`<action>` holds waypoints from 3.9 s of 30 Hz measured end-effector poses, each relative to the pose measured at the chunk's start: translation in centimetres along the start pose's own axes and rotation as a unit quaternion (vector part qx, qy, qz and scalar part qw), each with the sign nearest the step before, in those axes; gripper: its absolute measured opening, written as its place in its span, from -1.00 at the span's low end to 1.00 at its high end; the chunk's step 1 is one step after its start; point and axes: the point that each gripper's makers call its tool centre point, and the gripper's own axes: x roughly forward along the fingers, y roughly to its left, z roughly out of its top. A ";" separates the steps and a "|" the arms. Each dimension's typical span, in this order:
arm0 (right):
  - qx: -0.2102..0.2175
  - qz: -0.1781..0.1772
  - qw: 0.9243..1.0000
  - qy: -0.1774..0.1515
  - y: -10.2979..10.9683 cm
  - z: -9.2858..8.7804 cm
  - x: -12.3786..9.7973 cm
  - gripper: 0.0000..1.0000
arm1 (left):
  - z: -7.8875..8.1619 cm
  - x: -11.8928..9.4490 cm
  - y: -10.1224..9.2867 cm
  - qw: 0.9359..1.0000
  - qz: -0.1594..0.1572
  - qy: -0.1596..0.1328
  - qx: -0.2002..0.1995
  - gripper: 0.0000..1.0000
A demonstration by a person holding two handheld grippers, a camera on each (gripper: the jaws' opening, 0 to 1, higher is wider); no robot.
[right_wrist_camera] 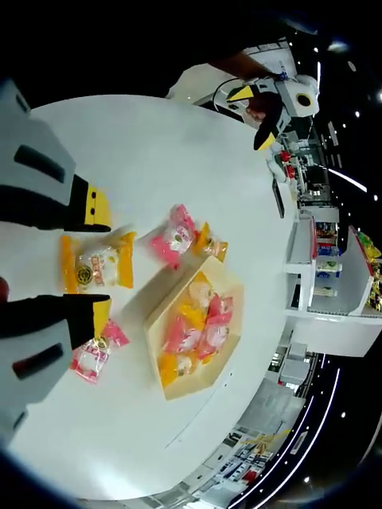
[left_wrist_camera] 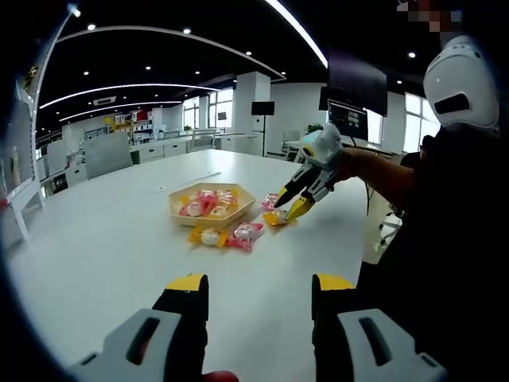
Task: Pick up the marshmallows scattered on the table and place them into the bowl on the table
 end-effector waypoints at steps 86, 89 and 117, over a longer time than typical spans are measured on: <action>0.032 -0.003 0.998 -0.058 0.0 2.2 0.6 -0.55 | -0.4 -0.2 -0.4 1.000 -0.003 0.008 0.002 0.04; 0.032 -0.005 0.998 -0.062 0.0 2.5 0.6 -0.55 | -0.3 -0.2 -0.5 1.000 -0.003 0.008 0.003 0.04; 0.039 -0.029 0.995 -0.090 -2.5 4.8 0.0 -0.55 | -0.3 0.0 -0.9 1.000 -0.004 0.008 0.005 0.04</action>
